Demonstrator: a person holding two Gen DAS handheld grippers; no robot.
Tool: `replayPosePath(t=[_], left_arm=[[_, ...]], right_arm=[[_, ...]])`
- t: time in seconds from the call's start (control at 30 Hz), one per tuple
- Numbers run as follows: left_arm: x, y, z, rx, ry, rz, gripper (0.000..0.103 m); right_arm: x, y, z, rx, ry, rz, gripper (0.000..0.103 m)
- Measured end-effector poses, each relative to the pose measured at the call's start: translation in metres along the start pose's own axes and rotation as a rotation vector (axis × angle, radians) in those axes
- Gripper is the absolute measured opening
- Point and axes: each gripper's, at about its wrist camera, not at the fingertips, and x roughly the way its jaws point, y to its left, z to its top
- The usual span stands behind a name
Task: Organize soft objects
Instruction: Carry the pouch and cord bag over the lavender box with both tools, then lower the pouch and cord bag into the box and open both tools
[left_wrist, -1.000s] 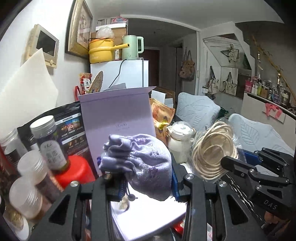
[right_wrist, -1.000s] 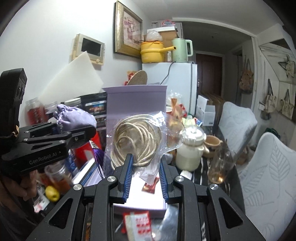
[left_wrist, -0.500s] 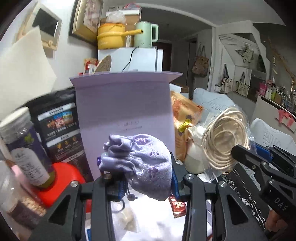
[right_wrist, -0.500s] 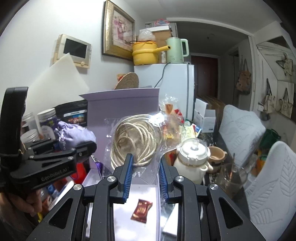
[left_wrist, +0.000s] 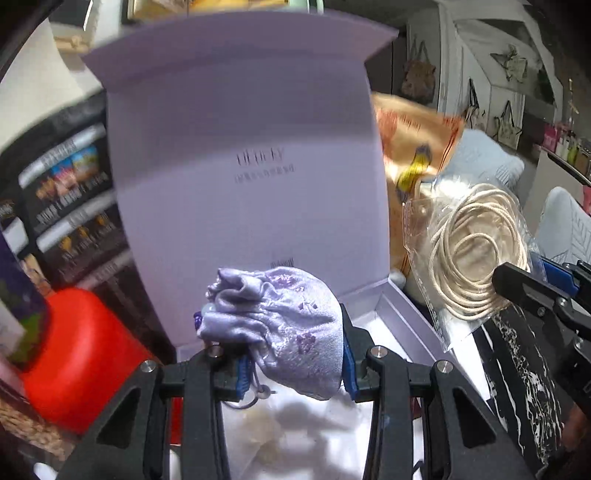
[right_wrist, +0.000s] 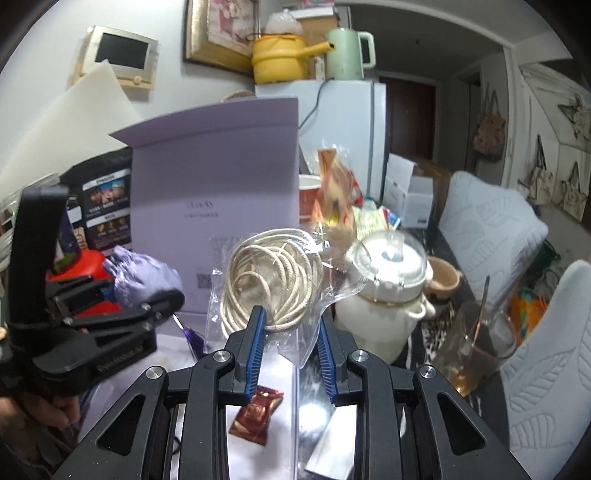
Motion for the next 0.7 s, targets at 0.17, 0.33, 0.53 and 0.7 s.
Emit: replayPosePath(t=[0.17,0.33,0.53,0.7], left_arm=[[0.013,0.001,-0.004,0.033,0.037,0.05,0.037],[0.021,0.008,-0.007,0.021,0.07,0.11,0.037],[0.029,0.009,-0.005,0.0,0.11,0.12,0.039],[0.042,0.011,-0.002,-0.045,0.178,0.115,0.042]], right_arm=[[0.012,0.004,-0.005,-0.017,0.045,0.023,0.028],[0.02,0.012,-0.008,-0.034,0.074,0.034,0.03],[0.03,0.021,-0.011,-0.039,0.092,0.063,0.042],[0.035,0.022,-0.014,-0.037,0.125,0.058,0.051]])
